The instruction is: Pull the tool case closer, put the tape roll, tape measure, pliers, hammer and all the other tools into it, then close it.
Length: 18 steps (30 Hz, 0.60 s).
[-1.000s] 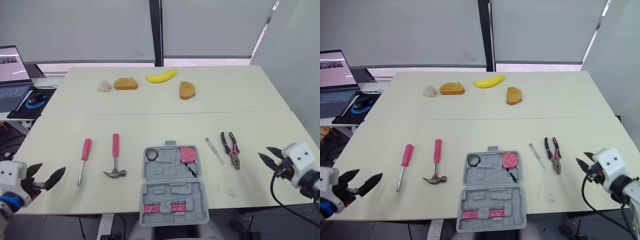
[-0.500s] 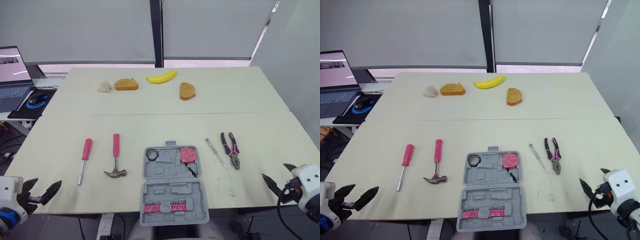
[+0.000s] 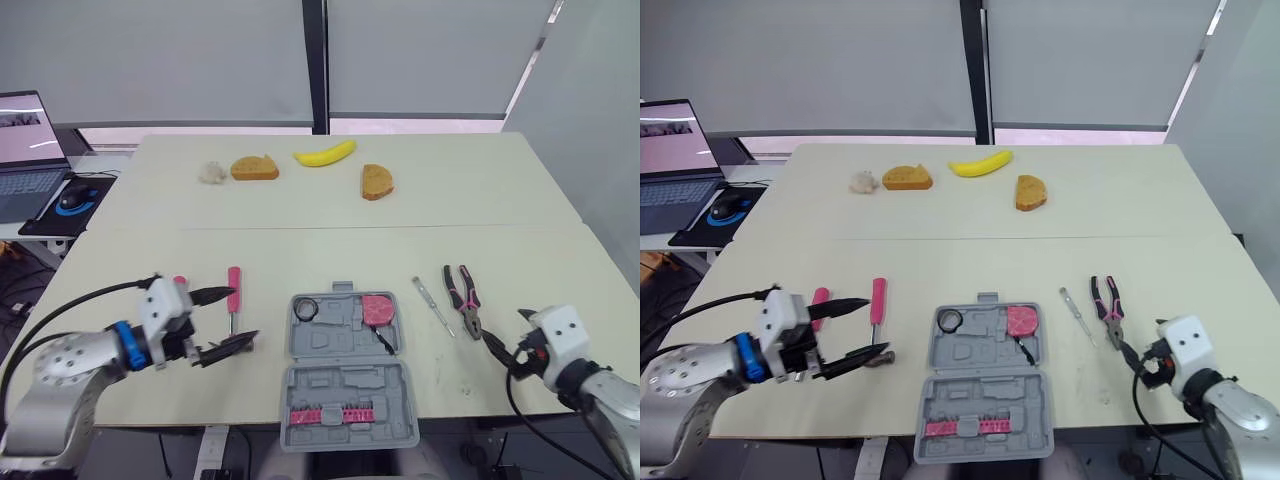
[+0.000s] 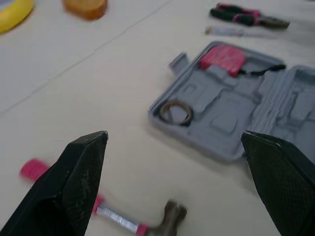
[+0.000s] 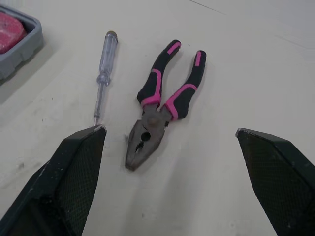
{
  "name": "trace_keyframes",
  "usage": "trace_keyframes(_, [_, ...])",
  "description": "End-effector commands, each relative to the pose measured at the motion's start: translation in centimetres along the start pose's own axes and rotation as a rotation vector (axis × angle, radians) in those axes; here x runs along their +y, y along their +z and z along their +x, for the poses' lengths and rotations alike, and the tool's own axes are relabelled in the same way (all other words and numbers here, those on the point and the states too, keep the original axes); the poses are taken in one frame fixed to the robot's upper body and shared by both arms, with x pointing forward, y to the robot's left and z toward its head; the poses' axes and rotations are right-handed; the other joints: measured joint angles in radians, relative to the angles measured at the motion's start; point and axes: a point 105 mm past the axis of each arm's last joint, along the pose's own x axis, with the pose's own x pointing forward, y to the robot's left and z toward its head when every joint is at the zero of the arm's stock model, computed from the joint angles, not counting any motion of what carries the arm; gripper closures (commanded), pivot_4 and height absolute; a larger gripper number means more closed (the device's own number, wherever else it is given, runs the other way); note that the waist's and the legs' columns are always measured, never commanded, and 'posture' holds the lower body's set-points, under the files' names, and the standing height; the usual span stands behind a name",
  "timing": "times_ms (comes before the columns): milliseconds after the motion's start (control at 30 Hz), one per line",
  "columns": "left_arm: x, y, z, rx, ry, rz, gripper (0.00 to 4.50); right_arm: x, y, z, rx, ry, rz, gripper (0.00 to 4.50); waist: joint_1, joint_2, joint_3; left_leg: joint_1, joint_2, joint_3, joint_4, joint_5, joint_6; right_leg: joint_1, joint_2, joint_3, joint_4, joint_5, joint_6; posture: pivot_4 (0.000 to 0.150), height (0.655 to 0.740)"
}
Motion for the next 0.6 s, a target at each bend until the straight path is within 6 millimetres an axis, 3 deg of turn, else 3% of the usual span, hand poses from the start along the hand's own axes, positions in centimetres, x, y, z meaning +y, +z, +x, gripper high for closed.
trace_keyframes(33, [-1.9, 2.5, 1.7, -0.071, -0.194, 0.078, 0.0, 0.3, 0.0, 1.1, 0.006, -0.045, 0.028, 0.01, -0.003, 0.0, 0.0, 0.0, 0.0, 0.0, 0.0, 0.0, 0.0, 0.0, 0.0, 0.0, 0.0, 0.0, 0.0, 0.15, 0.74])
trace_keyframes(167, [-2.8, 5.3, 3.0, -0.136, -0.354, 0.111, 0.0, 0.8, 0.0, 2.6, 0.009, -0.096, 0.112, 0.01, -0.004, 0.001, 0.0, 0.0, 0.0, -0.001, 0.0, 0.0, 0.0, 0.0, 0.001, 0.0, 0.001, 0.0, 0.0, 0.15, 0.74])
trace_keyframes(367, [-3.5, 7.5, 3.7, -0.222, -0.443, 0.147, 0.0, 1.1, -0.5, 3.6, 0.026, -0.134, 0.139, 0.01, -0.005, 0.001, 0.0, 0.0, -0.001, -0.001, 0.0, 0.0, 0.0, 0.0, 0.001, 0.0, 0.001, 0.0, 0.0, 0.15, 0.74])
trace_keyframes(600, [-4.1, 8.1, 4.3, -0.305, -0.458, 0.112, 0.0, 1.1, -1.2, 4.4, 0.036, -0.16, 0.192, 0.01, -0.007, 0.001, 0.0, 0.001, -0.001, -0.001, 0.0, 0.0, 0.0, 0.0, 0.002, 0.0, 0.002, 0.0, 0.0, 0.15, 0.74])
